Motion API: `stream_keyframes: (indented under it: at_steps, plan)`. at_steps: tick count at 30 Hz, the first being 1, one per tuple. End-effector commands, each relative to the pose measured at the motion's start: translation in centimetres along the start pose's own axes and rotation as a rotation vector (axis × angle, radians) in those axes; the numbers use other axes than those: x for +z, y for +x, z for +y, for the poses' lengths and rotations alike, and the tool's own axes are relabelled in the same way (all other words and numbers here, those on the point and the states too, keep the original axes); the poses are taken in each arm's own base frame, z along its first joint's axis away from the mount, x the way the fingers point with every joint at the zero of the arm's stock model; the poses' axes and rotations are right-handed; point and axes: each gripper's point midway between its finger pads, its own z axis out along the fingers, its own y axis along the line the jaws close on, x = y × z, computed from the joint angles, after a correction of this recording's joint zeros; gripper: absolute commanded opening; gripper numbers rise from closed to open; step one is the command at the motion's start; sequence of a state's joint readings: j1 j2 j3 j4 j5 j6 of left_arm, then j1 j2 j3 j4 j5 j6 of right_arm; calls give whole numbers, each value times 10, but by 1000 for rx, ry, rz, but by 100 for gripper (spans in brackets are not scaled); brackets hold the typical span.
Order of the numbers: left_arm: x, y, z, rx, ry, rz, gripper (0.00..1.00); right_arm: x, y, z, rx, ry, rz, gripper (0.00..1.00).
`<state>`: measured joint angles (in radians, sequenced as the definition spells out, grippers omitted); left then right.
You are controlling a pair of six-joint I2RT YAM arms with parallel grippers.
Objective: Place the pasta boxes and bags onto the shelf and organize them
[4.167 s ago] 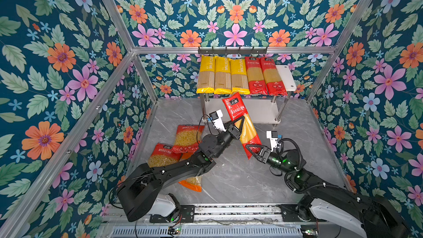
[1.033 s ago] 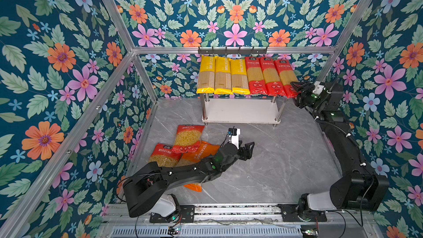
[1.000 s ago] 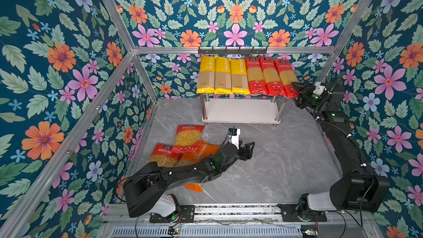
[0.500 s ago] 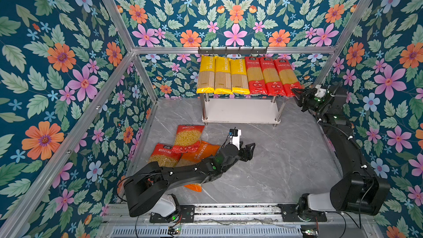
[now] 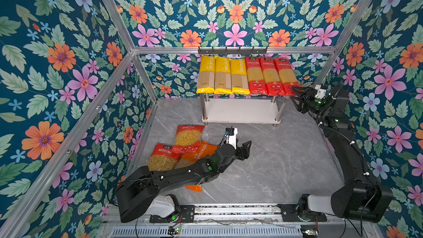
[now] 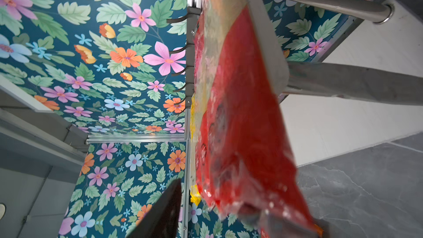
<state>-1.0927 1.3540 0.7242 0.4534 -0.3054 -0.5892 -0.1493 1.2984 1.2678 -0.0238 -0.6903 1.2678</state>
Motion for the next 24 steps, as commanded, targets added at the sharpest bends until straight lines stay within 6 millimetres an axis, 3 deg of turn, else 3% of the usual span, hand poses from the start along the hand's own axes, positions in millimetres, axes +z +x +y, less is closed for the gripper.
stream_keyframes:
  at_steps: [1,6,12,18,24]
  plan:
    - [-2,1,14,105,-74,15,78,-9,19,5,-63,-16,57,63]
    - [-6,-5,19,133,-110,14,80,-25,45,-4,-115,12,70,64]
    - [-5,-3,34,129,-159,47,80,-31,89,-28,-154,73,133,64]
    - [-8,2,69,120,-268,131,80,-40,148,-70,-236,186,186,63]
    - [-29,7,113,40,-343,168,79,-35,205,-135,-290,313,227,60]
